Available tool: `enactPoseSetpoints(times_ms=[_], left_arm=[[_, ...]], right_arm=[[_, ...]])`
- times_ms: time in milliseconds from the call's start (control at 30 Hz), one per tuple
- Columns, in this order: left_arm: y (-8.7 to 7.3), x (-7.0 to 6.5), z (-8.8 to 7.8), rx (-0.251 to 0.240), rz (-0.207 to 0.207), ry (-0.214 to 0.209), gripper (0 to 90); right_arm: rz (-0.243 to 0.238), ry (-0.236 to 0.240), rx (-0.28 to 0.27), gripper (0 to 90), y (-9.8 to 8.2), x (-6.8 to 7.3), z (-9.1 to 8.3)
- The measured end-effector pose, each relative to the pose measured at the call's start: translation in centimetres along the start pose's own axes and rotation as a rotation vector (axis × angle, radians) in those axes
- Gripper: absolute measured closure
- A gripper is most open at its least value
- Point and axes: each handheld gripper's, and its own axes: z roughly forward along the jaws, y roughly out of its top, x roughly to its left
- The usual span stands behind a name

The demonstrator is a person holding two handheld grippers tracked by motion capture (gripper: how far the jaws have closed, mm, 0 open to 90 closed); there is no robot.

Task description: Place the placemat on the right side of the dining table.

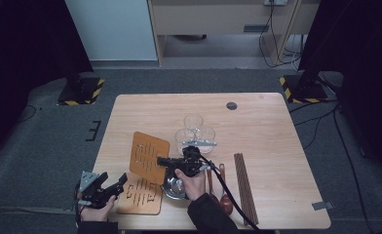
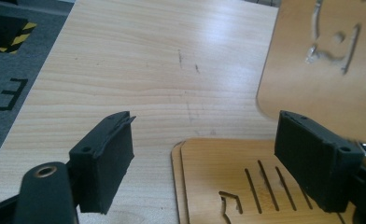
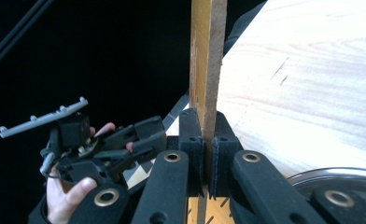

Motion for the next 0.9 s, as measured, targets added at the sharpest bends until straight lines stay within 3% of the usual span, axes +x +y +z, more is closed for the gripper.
enactPoseSetpoints(times_ms=[900], left_arm=[[-1.4, -0.7, 3.0, 0.207, 0.136, 0.049, 12.6]], right_arm=[[-0.014, -0.020, -0.122, 87.0, 2.0, -0.1, -3.1]])
